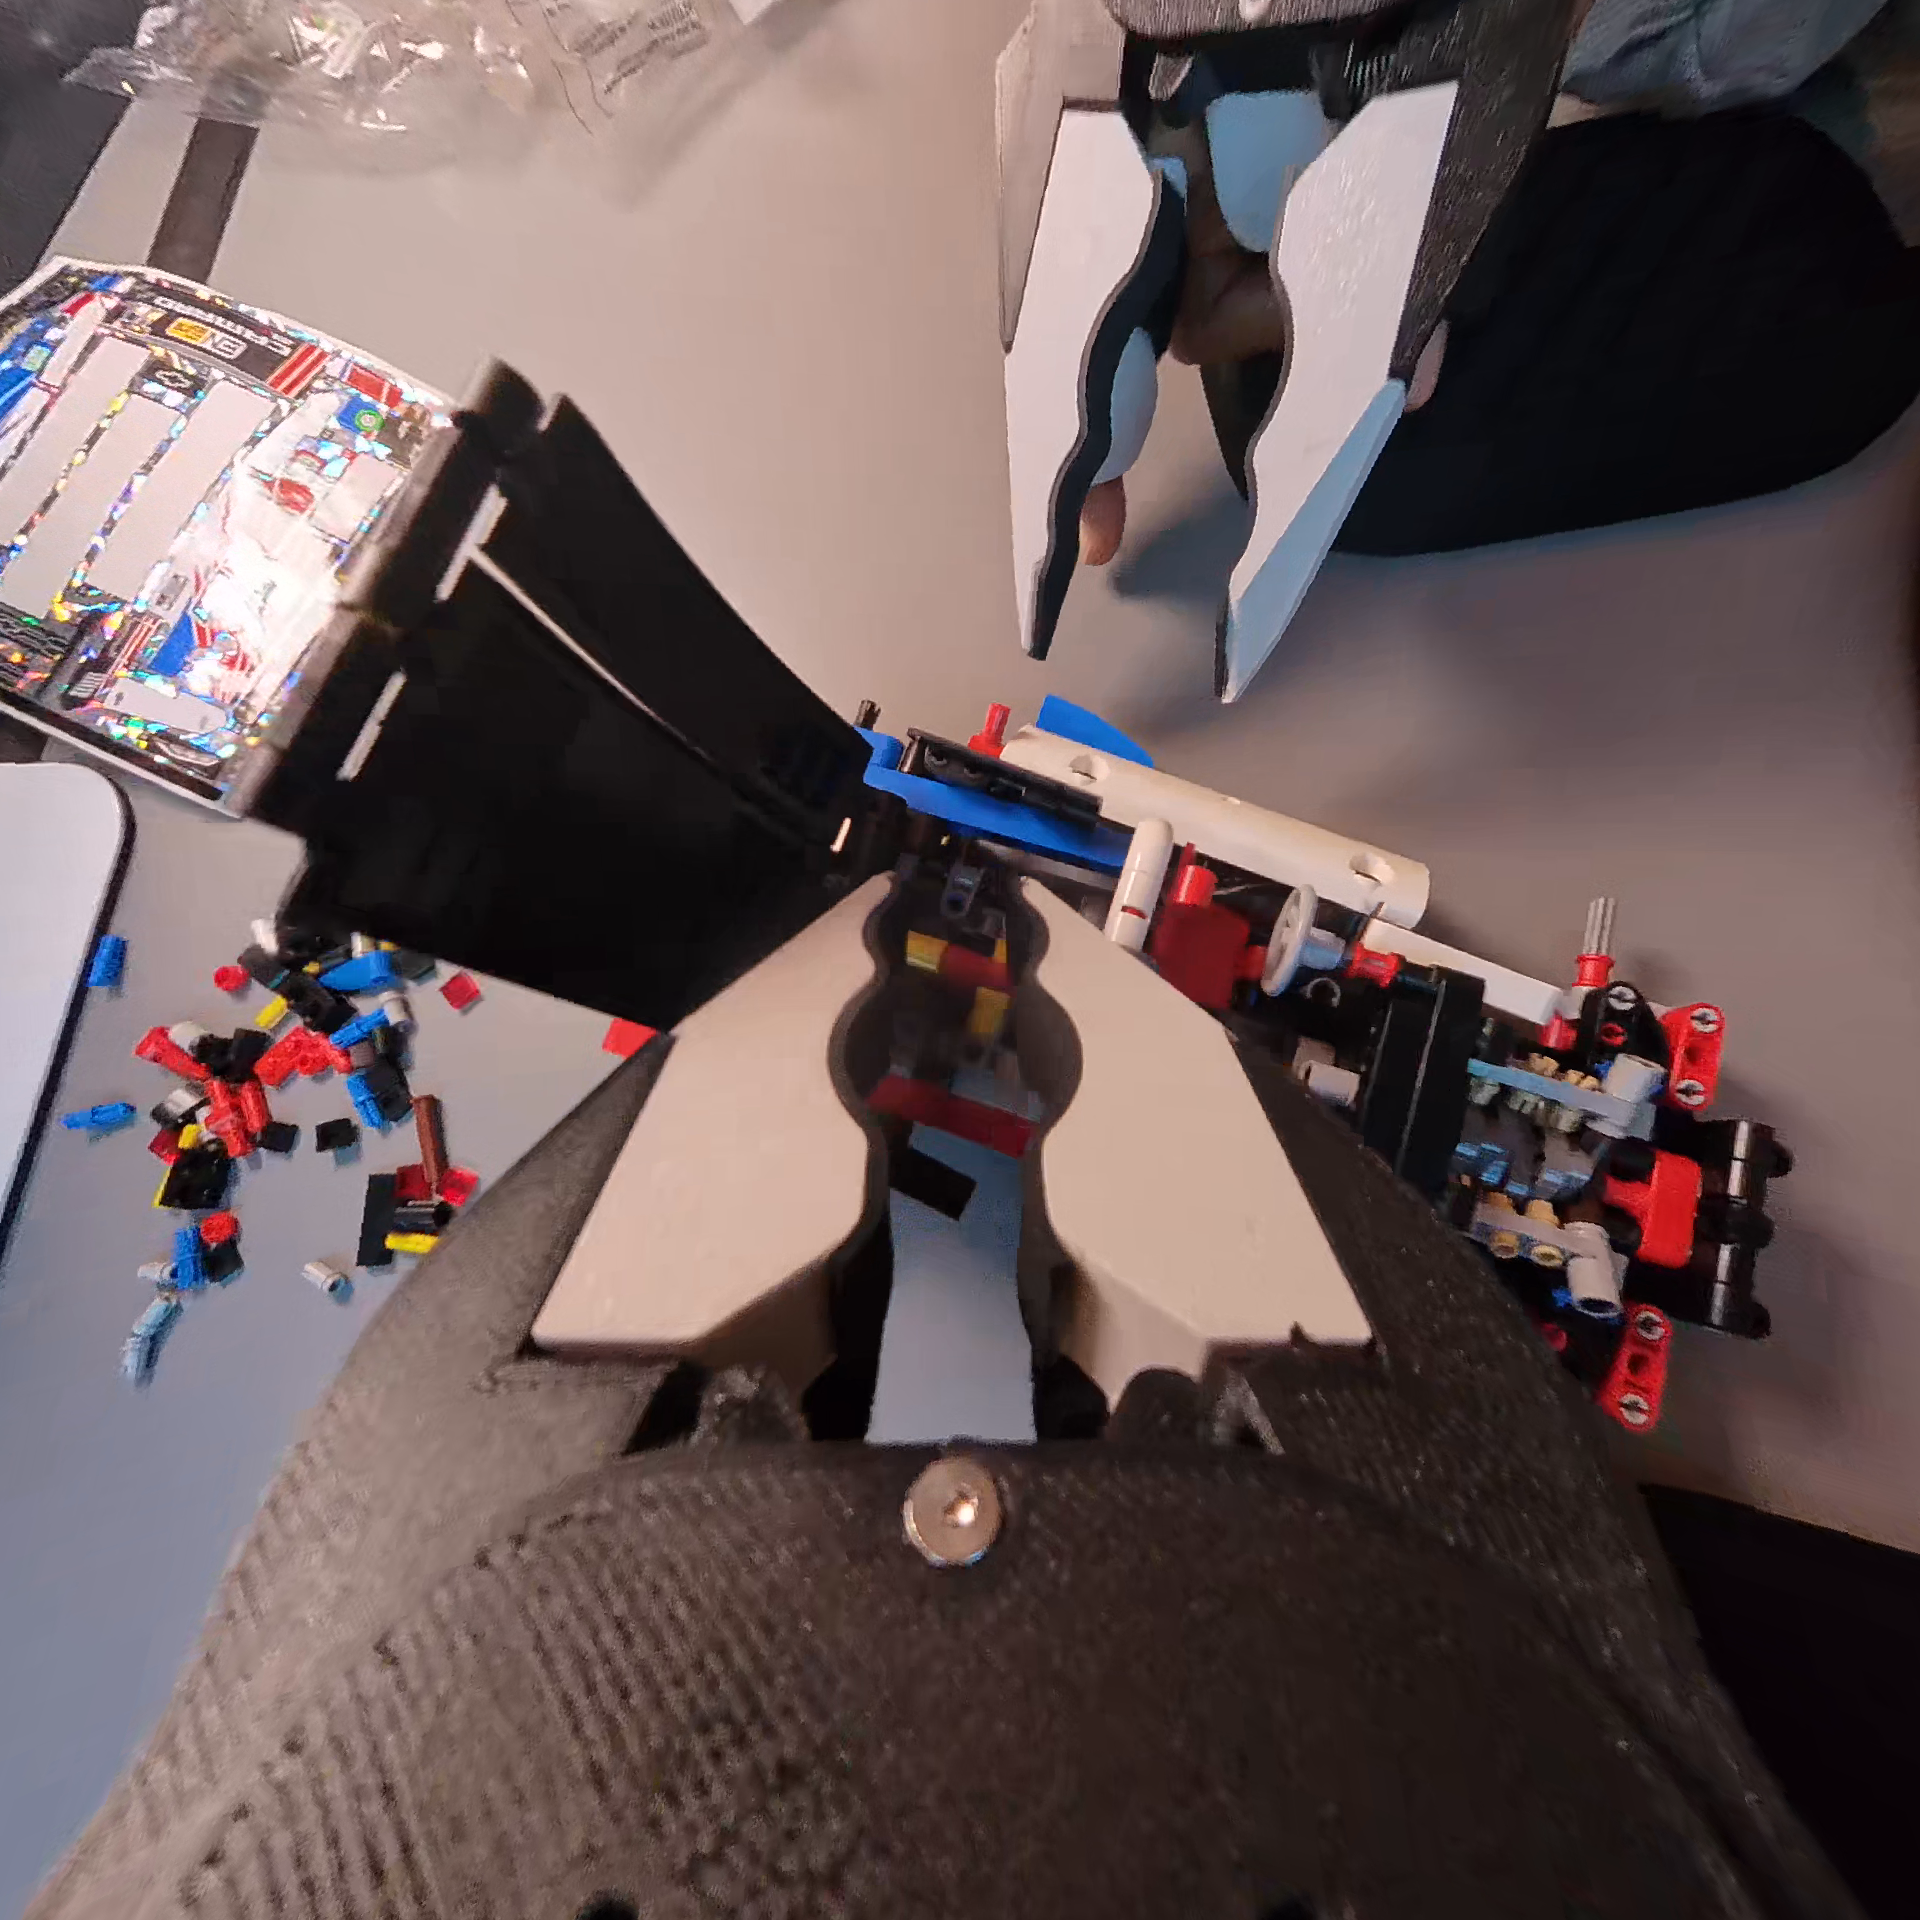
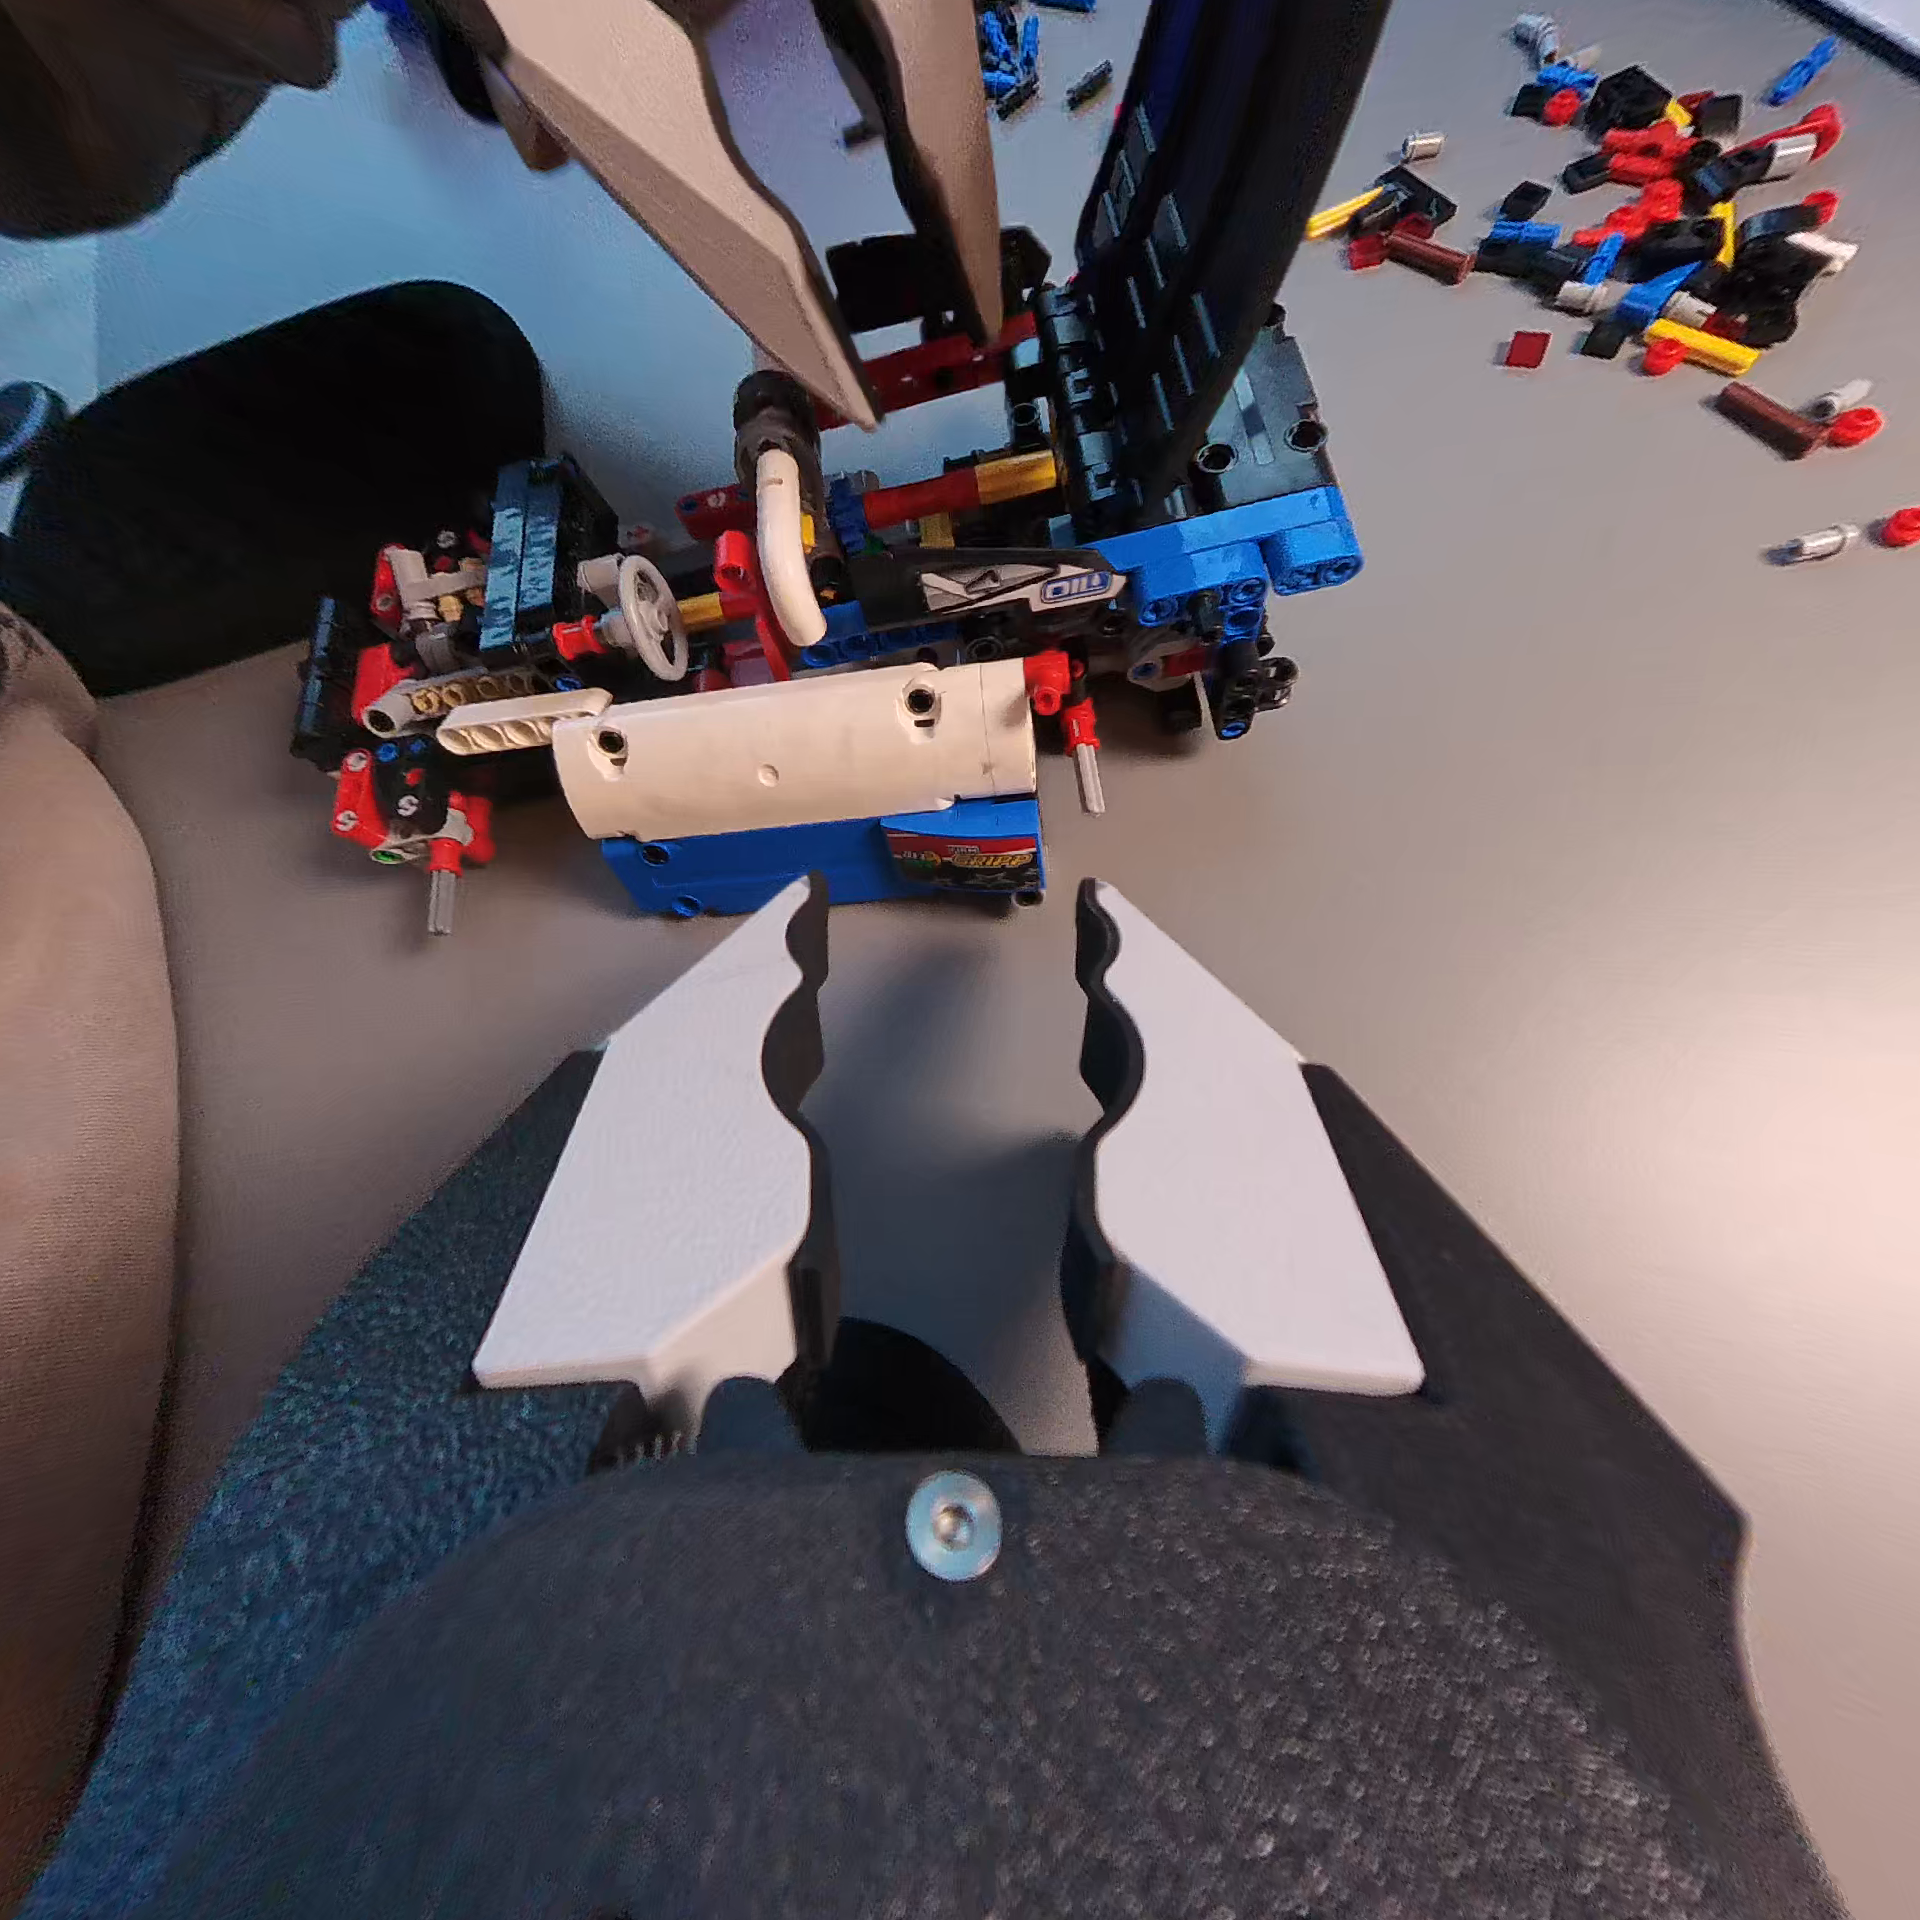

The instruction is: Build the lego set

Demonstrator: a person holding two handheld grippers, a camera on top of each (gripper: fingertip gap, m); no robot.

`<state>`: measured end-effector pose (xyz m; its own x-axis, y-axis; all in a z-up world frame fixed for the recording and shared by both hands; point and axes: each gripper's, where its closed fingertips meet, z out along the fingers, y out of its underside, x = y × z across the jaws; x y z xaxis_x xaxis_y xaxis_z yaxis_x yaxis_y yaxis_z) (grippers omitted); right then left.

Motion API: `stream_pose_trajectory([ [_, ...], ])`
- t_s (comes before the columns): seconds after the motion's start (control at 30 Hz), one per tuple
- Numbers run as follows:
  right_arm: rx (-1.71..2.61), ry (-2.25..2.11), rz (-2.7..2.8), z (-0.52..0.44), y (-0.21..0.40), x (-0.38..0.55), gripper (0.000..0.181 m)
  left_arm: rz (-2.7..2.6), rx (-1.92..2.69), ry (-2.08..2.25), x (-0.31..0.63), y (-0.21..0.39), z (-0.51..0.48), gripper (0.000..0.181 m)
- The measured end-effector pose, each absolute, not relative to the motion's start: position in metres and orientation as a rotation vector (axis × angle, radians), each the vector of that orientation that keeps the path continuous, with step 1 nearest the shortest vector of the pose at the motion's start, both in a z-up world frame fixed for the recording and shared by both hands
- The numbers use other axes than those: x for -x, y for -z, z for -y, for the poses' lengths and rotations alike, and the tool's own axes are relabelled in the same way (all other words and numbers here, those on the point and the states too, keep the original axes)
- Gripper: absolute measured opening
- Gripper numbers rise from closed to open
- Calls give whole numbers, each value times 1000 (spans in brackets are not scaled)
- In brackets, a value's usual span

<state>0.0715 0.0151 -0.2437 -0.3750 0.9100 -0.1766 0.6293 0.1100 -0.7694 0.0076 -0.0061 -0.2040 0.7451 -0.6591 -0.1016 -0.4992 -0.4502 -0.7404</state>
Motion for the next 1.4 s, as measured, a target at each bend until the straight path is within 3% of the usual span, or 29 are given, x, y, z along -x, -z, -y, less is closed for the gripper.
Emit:
stream_pose_trajectory([
  [0.17,1386,-1028,2138,-13,250,-70,51,-625,2111,418,4,184,44,47],
  [0.43,1327,-1034,2234,-17,258,-55,40,-295,2164,477,14,233,59,60],
  [0.7,1349,-1008,2198,-17,257,-64,28,-431,2134,250,14,235,29,35],
  [1.13,1442,-927,2122,-30,257,-70,27,-666,2119,-19,19,234,-8,33],
  [1.4,1534,-906,2041,-39,257,-71,29,-801,2057,-91,19,233,-45,22],
])
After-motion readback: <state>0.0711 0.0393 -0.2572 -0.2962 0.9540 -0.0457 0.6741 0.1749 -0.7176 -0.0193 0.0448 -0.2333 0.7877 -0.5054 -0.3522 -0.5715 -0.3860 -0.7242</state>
